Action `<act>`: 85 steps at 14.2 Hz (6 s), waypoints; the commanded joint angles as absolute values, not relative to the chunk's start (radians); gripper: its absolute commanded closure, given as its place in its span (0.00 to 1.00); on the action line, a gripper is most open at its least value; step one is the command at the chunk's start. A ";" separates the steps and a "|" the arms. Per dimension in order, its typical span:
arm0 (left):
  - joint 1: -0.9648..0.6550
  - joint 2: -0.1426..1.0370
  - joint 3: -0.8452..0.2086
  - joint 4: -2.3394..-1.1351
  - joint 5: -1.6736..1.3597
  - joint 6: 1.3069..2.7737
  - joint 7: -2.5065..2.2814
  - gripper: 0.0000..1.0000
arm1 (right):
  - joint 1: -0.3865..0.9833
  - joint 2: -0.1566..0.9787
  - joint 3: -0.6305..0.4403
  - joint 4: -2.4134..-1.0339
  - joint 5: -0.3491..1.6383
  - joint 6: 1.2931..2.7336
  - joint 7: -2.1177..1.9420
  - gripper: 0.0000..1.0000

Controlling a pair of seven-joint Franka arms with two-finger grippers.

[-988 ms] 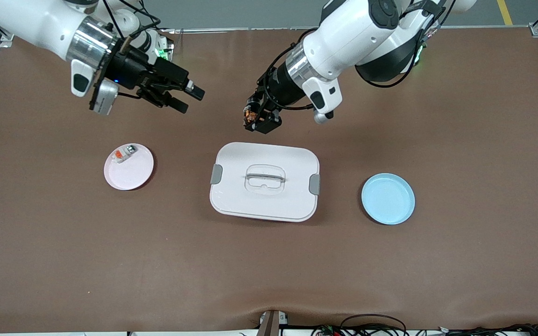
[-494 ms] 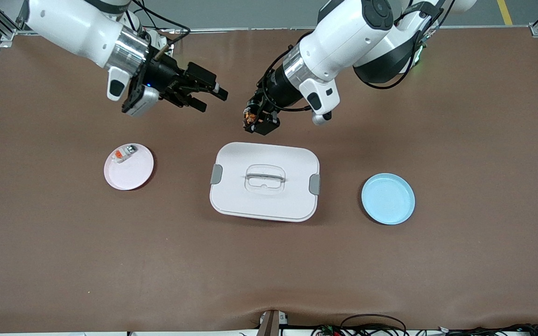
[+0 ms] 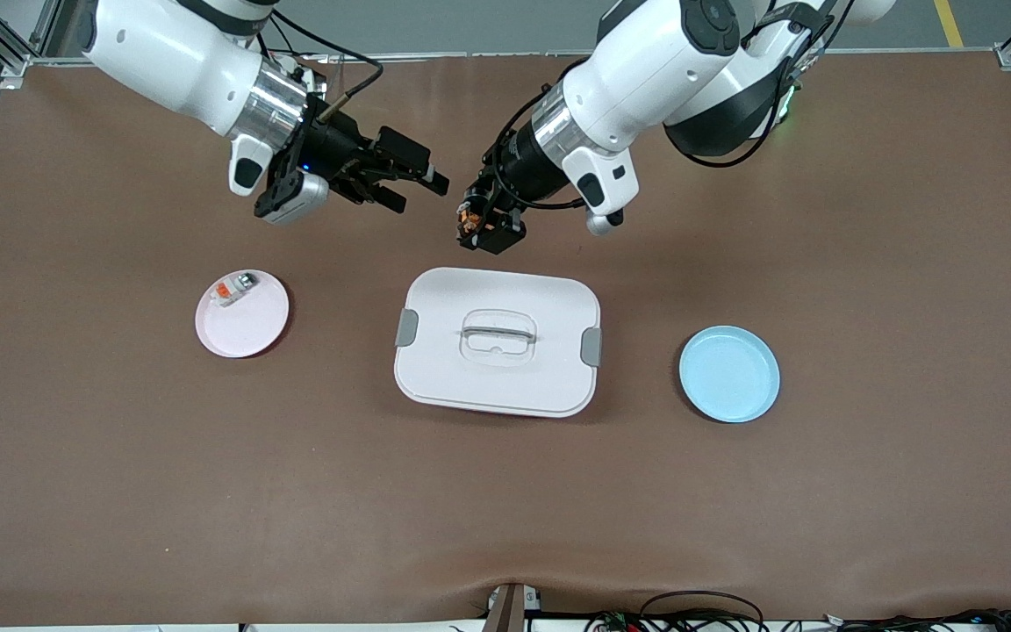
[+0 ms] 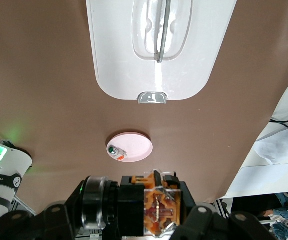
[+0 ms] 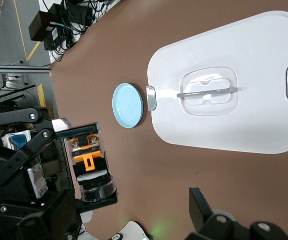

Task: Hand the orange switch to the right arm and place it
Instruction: 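Close the right gripper on the switch held by the left gripper, then open the left gripper and pull it back from the switch, then carry the switch to the white plate while the left gripper retreats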

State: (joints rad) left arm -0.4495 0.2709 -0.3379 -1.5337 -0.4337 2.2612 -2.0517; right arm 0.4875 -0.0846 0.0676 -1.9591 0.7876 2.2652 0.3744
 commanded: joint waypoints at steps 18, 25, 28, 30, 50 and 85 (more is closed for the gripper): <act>-0.468 0.278 -0.336 -1.517 -0.413 2.278 -2.083 0.69 | 0.574 0.058 0.063 -1.807 0.666 2.290 0.588 0.25; -0.469 0.276 -0.337 -1.519 -0.413 2.278 -2.086 0.69 | 0.572 0.064 0.063 -1.786 0.640 2.275 0.589 1.00; -0.471 0.278 -0.336 -1.519 -0.411 2.276 -2.077 0.63 | 0.572 0.072 0.063 -1.786 0.640 2.275 0.591 1.00; -0.469 0.278 -0.336 -1.519 -0.411 2.276 -2.072 0.38 | 0.572 0.078 0.063 -1.784 0.640 2.275 0.592 1.00; -0.393 0.117 -0.334 -1.765 -0.264 2.275 -1.955 0.00 | 0.318 0.089 0.052 -1.741 0.255 1.826 -0.516 1.00; 0.316 -0.048 -0.322 -1.810 -0.067 1.990 -0.153 0.00 | -0.055 0.215 0.052 -2.451 0.031 2.714 -1.451 1.00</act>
